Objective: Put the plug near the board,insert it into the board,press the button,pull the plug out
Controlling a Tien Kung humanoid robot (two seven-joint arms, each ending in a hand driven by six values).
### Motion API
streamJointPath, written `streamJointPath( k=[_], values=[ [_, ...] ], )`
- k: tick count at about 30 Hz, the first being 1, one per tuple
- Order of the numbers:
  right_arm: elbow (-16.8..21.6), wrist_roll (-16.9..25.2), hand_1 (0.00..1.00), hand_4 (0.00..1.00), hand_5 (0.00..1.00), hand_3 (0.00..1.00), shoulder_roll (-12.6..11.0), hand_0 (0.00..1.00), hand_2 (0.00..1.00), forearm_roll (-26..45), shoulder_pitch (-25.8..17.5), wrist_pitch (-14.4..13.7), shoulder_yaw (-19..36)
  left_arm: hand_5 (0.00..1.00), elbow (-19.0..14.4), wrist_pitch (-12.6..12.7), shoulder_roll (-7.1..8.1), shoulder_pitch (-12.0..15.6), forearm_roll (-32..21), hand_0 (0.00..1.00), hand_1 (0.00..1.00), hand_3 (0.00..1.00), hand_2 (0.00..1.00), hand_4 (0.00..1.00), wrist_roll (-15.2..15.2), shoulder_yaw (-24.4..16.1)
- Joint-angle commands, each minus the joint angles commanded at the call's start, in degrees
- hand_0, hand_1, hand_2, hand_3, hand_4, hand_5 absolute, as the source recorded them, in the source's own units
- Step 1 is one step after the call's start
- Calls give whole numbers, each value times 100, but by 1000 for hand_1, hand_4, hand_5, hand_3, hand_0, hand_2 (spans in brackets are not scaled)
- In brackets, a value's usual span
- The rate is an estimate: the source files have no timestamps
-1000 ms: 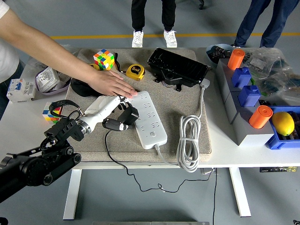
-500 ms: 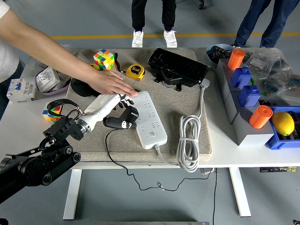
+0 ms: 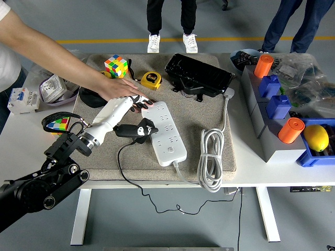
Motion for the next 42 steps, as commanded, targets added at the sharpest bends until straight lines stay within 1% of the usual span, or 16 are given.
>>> streamJointPath(
  k=[2, 3, 6, 8, 9, 14, 15, 19, 28, 34, 42],
  values=[
    [-1, 5, 607, 754, 246, 546, 2, 603, 558, -1, -6, -1, 4, 693, -74, -35, 8, 82, -87, 540, 677, 726, 706, 998, -20, -48],
    [-2, 9, 607, 753, 245, 546, 4, 603, 558, 1, -6, 0, 0, 752, -145, -108, 17, 180, -125, 689, 742, 751, 759, 847, 5, -104],
    [2, 15, 607, 753, 245, 546, 6, 603, 558, -3, -2, 2, 8, 752, -222, -188, 32, 312, -111, 689, 742, 751, 759, 847, 91, -169],
    [7, 22, 607, 753, 245, 546, 12, 603, 558, -8, -5, 0, 25, 752, -261, -223, 53, 417, -13, 689, 742, 751, 759, 847, 193, -183],
    [11, 23, 606, 753, 245, 545, 11, 602, 557, -12, -5, 1, 29, 776, -263, -229, 57, 448, 14, 767, 804, 791, 806, 796, 223, -187],
    [17, 36, 606, 753, 245, 545, 15, 602, 557, -18, -15, 2, 47, 776, -243, -216, 62, 626, 187, 767, 804, 791, 806, 796, 309, -262],
    [17, 39, 606, 753, 243, 544, 16, 602, 556, -17, -18, 2, 46, 783, -243, -222, 61, 666, 213, 781, 816, 801, 814, 804, 317, -289],
    [14, 50, 606, 753, 243, 544, 28, 602, 556, -8, -28, 2, 45, 783, -255, -237, 84, 766, 273, 781, 816, 801, 814, 804, 314, -310],
    [20, 65, 605, 754, 239, 545, 31, 604, 556, -14, -24, 3, 63, 790, -294, -269, 131, 795, 307, 788, 823, 798, 824, 828, 336, -219],
    [18, 63, 606, 753, 239, 545, 37, 604, 556, -14, -26, 3, 57, 787, -300, -273, 86, 797, 320, 788, 822, 793, 821, 829, 352, -137],
    [17, 67, 605, 753, 239, 546, 32, 604, 555, -11, -30, 2, 51, 788, -319, -281, 70, 760, 339, 787, 818, 789, 818, 829, 361, -57]
  ],
)
